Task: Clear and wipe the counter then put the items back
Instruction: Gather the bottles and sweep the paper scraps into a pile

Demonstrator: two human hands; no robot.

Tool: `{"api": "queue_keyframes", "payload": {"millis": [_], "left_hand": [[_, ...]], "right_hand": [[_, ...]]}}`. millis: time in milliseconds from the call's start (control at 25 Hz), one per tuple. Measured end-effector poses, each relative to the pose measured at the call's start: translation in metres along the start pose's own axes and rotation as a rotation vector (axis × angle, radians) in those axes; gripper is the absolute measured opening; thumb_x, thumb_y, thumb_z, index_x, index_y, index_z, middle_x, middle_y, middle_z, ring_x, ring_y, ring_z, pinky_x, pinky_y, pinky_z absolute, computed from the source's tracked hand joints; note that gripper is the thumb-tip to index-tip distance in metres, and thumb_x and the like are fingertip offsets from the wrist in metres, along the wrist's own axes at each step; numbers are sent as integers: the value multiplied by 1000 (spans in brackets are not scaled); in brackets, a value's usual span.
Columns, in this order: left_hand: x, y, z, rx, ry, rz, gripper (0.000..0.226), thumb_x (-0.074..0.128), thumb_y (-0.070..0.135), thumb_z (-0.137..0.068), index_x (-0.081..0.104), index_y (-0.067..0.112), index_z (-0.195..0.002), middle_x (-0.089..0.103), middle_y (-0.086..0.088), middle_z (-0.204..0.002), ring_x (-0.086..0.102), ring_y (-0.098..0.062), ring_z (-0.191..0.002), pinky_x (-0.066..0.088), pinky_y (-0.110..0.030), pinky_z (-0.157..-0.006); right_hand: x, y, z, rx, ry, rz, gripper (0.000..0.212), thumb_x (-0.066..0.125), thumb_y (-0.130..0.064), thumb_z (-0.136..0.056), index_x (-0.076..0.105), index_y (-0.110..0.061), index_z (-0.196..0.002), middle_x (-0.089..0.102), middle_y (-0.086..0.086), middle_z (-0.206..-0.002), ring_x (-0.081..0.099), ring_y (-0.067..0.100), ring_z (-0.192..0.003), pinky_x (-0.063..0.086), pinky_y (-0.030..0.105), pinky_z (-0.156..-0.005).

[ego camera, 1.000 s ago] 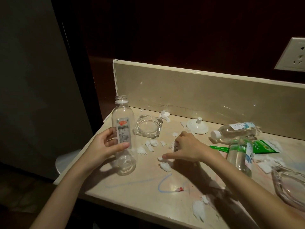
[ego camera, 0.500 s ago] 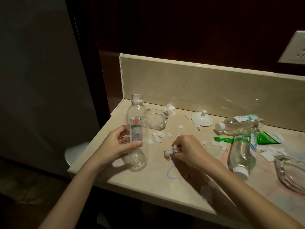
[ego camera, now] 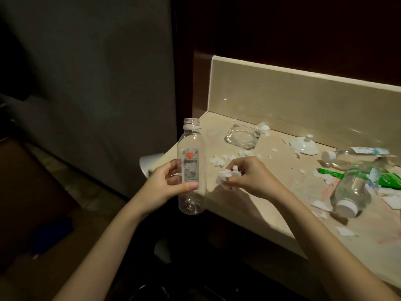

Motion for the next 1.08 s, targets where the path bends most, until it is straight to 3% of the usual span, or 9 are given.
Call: {"api": "queue_keyframes", "payload": {"millis": [200, 320, 440, 600, 720, 800, 920, 1080], "left_hand": [[-65, -57, 78, -103, 175, 3, 82, 89, 39, -44, 57, 14, -115, 68, -3, -112, 68, -13, -100, 53, -18, -80], [-96, -115, 117, -225, 256, 14, 73, 91, 26, -48, 55, 20, -111, 66, -7, -114, 69, -13, -97, 55, -20, -76], [-116, -188, 140, -353, 306, 14, 69, 91, 21, -54, 53, 22, -112, 64, -11, -119, 65, -22, -105, 56, -28, -84], [-129, -301, 146, -469, 298, -48, 55, 84, 13, -68, 54, 26, -112, 63, 1, -118, 60, -15, -111, 51, -27, -92], [-131, -406, 147, -510, 259, -120, 59, 87, 27, -62, 55, 30, -111, 64, 9, -114, 56, -6, -112, 45, -25, -95], [-130, -483, 151, -564, 245, -125, 58, 86, 22, -64, 54, 27, -112, 64, 9, -113, 57, -8, -112, 46, -28, -96], [-127, -598, 159, -632, 267, -103, 58, 84, 10, -68, 52, 21, -115, 63, 5, -111, 59, -12, -108, 51, -27, -89], [-119, -740, 168, -680, 269, -85, 63, 86, 13, -62, 49, 20, -113, 62, 6, -105, 62, -3, -94, 52, -14, -72]], "right_hand": [[98, -31, 13, -53, -196, -66, 8, 72, -19, -75, 67, -23, -71, 65, -3, -63, 55, 4, -57, 39, 19, -54], [176, -25, 14, -24, -350, -34, 7, 73, -23, -78, 67, -25, -75, 65, -6, -68, 55, 1, -58, 38, 12, -51], [258, 4, 18, 80, -473, -47, 7, 74, -22, -78, 67, -23, -78, 68, -4, -73, 60, 1, -62, 41, 12, -52], [365, 65, 18, 163, -549, 3, 13, 76, -18, -74, 65, -22, -80, 68, 0, -74, 63, 5, -66, 42, 11, -52], [453, 133, 19, 227, -598, 43, 12, 76, -16, -72, 66, -19, -79, 68, 1, -72, 65, 9, -66, 45, 14, -51], [512, 183, 22, 271, -606, 69, 11, 75, -15, -71, 66, -17, -77, 66, 0, -72, 63, 9, -67, 43, 14, -51], [602, 263, 30, 336, -639, 92, 7, 73, -14, -74, 67, -14, -79, 58, -3, -67, 56, 6, -63, 35, 11, -46], [713, 362, 33, 369, -643, 119, 5, 68, -12, -76, 67, -7, -78, 64, 5, -73, 63, 16, -73, 40, 20, -51]]}}
Point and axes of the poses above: each hand's wrist, its own z-axis away from the middle knuckle, its own x-axis out of the palm, y = z × x, the point moved 8 cm from there along -z, towards the middle knuckle
